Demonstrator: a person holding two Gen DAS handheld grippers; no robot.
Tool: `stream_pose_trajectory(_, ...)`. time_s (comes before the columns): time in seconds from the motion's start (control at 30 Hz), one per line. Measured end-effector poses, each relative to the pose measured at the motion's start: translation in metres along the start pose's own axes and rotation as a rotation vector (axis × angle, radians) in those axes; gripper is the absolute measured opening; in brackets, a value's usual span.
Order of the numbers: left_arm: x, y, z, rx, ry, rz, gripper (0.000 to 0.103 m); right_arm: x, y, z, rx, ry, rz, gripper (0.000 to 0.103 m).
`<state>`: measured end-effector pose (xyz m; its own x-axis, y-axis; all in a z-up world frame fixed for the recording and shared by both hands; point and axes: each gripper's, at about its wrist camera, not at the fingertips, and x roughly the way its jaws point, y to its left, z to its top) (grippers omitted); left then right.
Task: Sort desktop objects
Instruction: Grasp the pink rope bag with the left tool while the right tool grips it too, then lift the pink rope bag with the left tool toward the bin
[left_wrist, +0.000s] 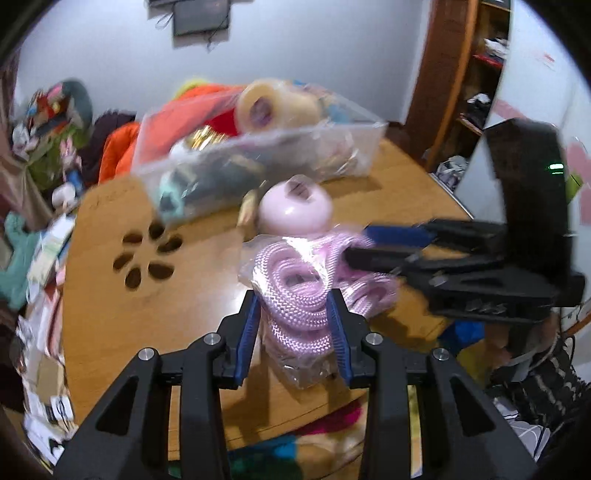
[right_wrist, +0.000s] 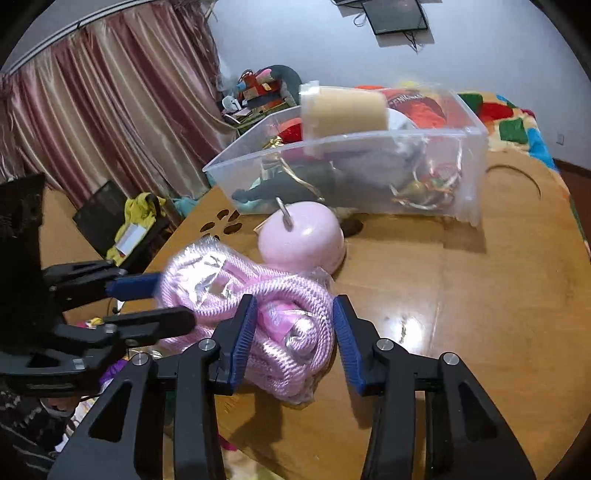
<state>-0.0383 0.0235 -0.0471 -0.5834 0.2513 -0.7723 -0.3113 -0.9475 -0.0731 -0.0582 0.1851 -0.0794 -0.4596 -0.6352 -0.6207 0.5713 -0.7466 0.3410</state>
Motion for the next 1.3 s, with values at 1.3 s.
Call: stream_pose_trajectory(1.3,-0.03,0.029,0.022,-0.219,-0.072,-0.433,0.058,0.013,0.022,-0.018,-0.16,0.033,-0.177,0.005)
